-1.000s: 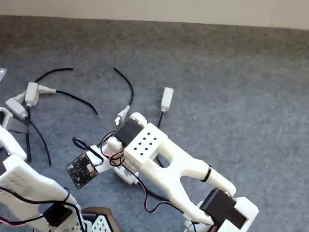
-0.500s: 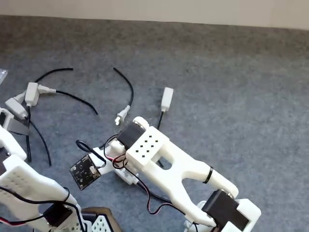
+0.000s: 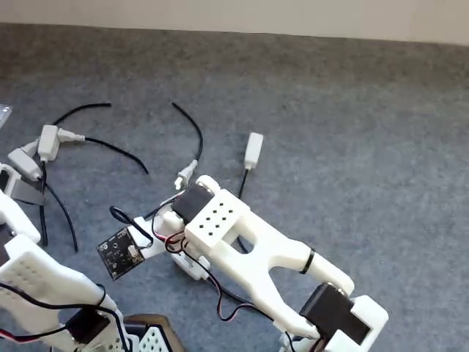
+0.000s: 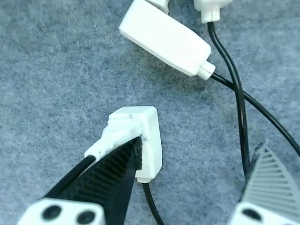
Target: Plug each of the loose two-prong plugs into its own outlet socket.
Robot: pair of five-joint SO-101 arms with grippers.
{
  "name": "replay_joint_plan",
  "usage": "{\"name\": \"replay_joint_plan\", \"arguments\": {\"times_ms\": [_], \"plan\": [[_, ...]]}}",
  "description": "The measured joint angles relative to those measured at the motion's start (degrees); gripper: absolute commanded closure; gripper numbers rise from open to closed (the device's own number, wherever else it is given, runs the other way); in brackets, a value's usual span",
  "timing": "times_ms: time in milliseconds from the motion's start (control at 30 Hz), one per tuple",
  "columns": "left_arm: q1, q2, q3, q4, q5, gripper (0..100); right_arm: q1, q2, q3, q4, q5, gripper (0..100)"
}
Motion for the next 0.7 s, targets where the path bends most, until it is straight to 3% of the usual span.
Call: {"name": "replay_joint_plan", "arguments": {"times_ms": [700], "plan": [[0.0,0.0,0.0,0.0,0.0,64,-0.8,-1.3,3.2,4.7,-0.1,99.3]]}}
